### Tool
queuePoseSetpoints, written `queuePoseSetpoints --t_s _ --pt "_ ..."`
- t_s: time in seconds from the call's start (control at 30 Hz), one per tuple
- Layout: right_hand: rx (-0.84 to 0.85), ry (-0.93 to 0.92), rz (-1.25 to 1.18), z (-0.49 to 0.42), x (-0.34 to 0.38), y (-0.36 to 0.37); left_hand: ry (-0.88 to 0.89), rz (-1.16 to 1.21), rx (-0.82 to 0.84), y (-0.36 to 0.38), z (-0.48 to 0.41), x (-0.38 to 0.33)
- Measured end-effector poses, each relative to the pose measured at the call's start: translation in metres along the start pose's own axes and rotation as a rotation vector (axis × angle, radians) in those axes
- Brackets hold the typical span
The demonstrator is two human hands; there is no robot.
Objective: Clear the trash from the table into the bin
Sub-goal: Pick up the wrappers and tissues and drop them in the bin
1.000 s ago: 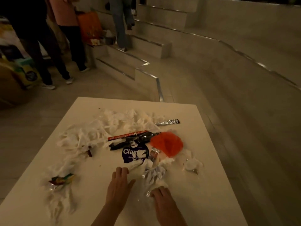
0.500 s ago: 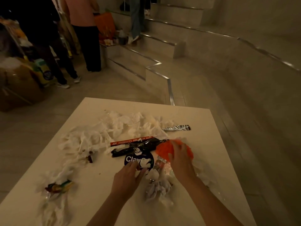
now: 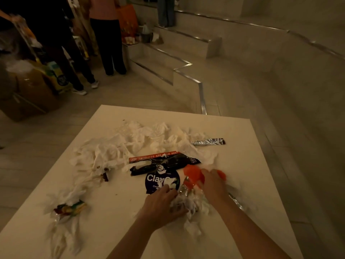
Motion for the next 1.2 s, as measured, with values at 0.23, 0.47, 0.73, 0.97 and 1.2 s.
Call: queuePoseSetpoints --t_s 0.23,0.47,0.73,0.97,1.2 --pt "-0.160 -0.058 -0.009 0.002 0.000 -0.023 0.072 0.134 0.017 0.002 -0.009 -0.015" --pt "-0.270 -0.075 -0.082 0.003 0.000 -0.045 0.020 0.173 0.012 0.003 -0.015 -0.022" --pt "-0.309 -0.114 -0.301 0.011 -0.002 -0.061 0.058 0.191 -0.107 -0.023 -0.031 -0.019" --pt "-0.308 -0.126 -0.190 -0.007 0.000 -0.054 -0.138 0.092 -0.284 -0.070 -0.067 0.036" --pt "-0.288 -0.138 -0.088 -0.023 0.001 -0.031 -0.309 -0.141 -0.035 -0.043 -0.099 0.086"
Point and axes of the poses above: each hand's wrist, its own z-axis away from the middle knuckle, its own y-axis out of the palm, x = y × z, the point moved 9 cm from there along -z, towards the middle knuckle, and after that the axes turned 1 degree about -z, right-handed, at the moved point
